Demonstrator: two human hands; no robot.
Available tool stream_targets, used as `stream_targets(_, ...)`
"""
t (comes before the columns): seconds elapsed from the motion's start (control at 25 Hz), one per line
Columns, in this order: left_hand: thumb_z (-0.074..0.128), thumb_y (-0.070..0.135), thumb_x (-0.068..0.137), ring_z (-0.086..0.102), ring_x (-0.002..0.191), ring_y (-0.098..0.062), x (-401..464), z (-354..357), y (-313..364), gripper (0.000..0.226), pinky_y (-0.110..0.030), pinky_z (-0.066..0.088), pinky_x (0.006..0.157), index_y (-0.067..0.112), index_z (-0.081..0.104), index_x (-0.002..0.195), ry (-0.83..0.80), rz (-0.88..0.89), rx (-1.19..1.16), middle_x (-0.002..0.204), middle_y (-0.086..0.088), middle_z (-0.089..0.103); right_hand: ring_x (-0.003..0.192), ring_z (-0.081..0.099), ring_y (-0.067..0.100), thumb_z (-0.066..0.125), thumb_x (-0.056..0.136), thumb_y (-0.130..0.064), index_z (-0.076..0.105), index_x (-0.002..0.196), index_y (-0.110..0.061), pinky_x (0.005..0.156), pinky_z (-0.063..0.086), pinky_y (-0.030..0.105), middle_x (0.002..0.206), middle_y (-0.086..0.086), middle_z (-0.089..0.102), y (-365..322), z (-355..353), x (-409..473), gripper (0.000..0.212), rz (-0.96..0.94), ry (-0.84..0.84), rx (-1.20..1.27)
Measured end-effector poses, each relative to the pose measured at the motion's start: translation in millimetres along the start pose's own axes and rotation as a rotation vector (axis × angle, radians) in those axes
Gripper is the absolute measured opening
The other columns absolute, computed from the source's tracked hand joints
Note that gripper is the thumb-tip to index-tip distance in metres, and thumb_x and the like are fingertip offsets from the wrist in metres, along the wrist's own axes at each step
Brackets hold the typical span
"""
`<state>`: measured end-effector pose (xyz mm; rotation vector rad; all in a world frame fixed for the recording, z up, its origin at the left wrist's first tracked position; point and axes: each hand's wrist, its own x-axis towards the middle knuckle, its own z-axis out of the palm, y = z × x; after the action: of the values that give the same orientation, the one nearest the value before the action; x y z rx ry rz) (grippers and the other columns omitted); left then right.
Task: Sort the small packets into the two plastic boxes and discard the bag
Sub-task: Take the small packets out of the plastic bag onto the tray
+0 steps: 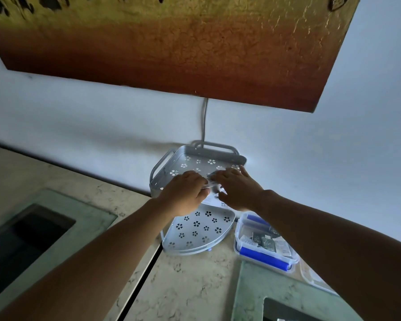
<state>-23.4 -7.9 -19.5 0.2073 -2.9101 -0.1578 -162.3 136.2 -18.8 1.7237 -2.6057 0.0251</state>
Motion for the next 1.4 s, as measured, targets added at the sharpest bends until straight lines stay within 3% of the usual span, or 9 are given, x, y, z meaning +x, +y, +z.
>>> stream_targets(0.16,0.045,0.026,0.102,0.064,0.086,-0.029,-5.6,-7.1,3.5,0.027,-0.036,0.045,0.071,0.009,0.066,0.1,0.015,0.001,-0.042,0.094,-0.011,0.068,0.131,0.054,0.02,0.042,0.099,-0.038,0.056,0.136,-0.035,0.119,0.024,0.051,0.137,-0.008,0.063,-0.8,-12.2,-1.8,0.039,-0.068,0.036,0.02)
stream_targets(0.28,0.042,0.023,0.104,0.063,0.08,-0.03,-12.5,-18.4,9.0,0.028,-0.037,0.044,0.066,0.008,0.063,0.092,0.037,-0.031,-0.084,0.089,-0.012,0.067,0.105,0.067,0.025,0.043,0.104,-0.031,0.07,0.109,-0.024,0.093,0.042,0.034,0.108,0.001,0.074,-6.1,-29.3,-10.1,0.029,-0.073,0.069,0.061)
stream_targets(0.4,0.04,0.022,0.104,0.06,0.077,-0.027,-16.9,-40.3,18.8,0.028,-0.035,0.042,0.066,0.011,0.062,0.09,0.08,-0.1,-0.139,0.087,-0.008,0.065,0.09,0.067,0.03,0.046,0.104,-0.025,0.062,0.084,-0.016,0.074,0.039,0.028,0.095,0.011,0.073,-16.4,-49.2,-22.5,0.027,-0.056,0.122,0.151)
stream_targets(0.52,0.043,0.024,0.103,0.062,0.076,-0.025,-23.8,-62.0,27.3,0.028,-0.036,0.046,0.067,0.009,0.063,0.091,0.122,-0.111,-0.166,0.085,-0.005,0.066,0.094,0.067,0.031,0.045,0.103,-0.027,0.067,0.095,-0.012,0.082,0.053,0.038,0.101,0.012,0.073,-27.1,-69.3,-37.5,0.028,-0.05,0.145,0.186)
stream_targets(0.6,0.046,0.023,0.102,0.062,0.078,-0.025,-28.3,-77.2,33.7,0.027,-0.038,0.049,0.07,0.007,0.066,0.092,0.164,-0.082,-0.179,0.088,-0.008,0.069,0.097,0.067,0.032,0.044,0.104,-0.03,0.068,0.102,-0.015,0.088,0.054,0.043,0.107,0.011,0.072,-30.8,-84.8,-48.8,0.028,-0.02,0.143,0.192)
stream_targets(0.84,0.051,0.025,0.094,0.057,0.069,-0.023,-58.2,-125.1,81.9,0.029,-0.041,0.049,0.067,0.007,0.068,0.079,0.254,0.094,-0.13,0.074,-0.006,0.065,0.093,0.064,0.034,0.043,0.104,-0.03,0.066,0.095,-0.013,0.077,0.049,0.037,0.103,0.014,0.071,-35.3,-127.8,-126.7,0.03,0.035,0.18,0.245)
stream_targets(0.96,0.052,0.017,0.091,0.057,0.067,-0.023,-74.1,-141.4,116.0,0.026,-0.043,0.049,0.065,0.005,0.07,0.077,0.242,0.17,-0.141,0.072,-0.007,0.067,0.097,0.065,0.032,0.044,0.105,-0.028,0.07,0.102,-0.011,0.084,0.05,0.039,0.105,0.011,0.073,-31.8,-139.8,-173.2,0.031,0.05,0.186,0.281)
stream_targets(1.12,0.057,0.007,0.092,0.057,0.068,-0.018,-93.1,-152.1,164.1,0.02,-0.03,0.044,0.066,0.002,0.073,0.081,0.255,0.219,-0.197,0.079,-0.007,0.071,0.094,0.064,0.021,0.044,0.105,-0.023,0.073,0.108,-0.014,0.086,0.049,0.031,0.104,0.001,0.074,-26.6,-152.6,-229.2,0.031,0.093,0.21,0.337)
stream_targets(1.4,0.058,0.017,0.096,0.06,0.079,-0.014,-126.7,-128.4,242.1,0.017,-0.03,0.047,0.074,0.011,0.074,0.093,0.179,0.196,-0.297,0.091,-0.001,0.07,0.083,0.067,0.012,0.048,0.103,-0.021,0.073,0.102,-0.017,0.08,0.051,0.025,0.093,-0.005,0.076,-28.7,-128.4,-336.1,0.026,0.23,0.203,0.527)
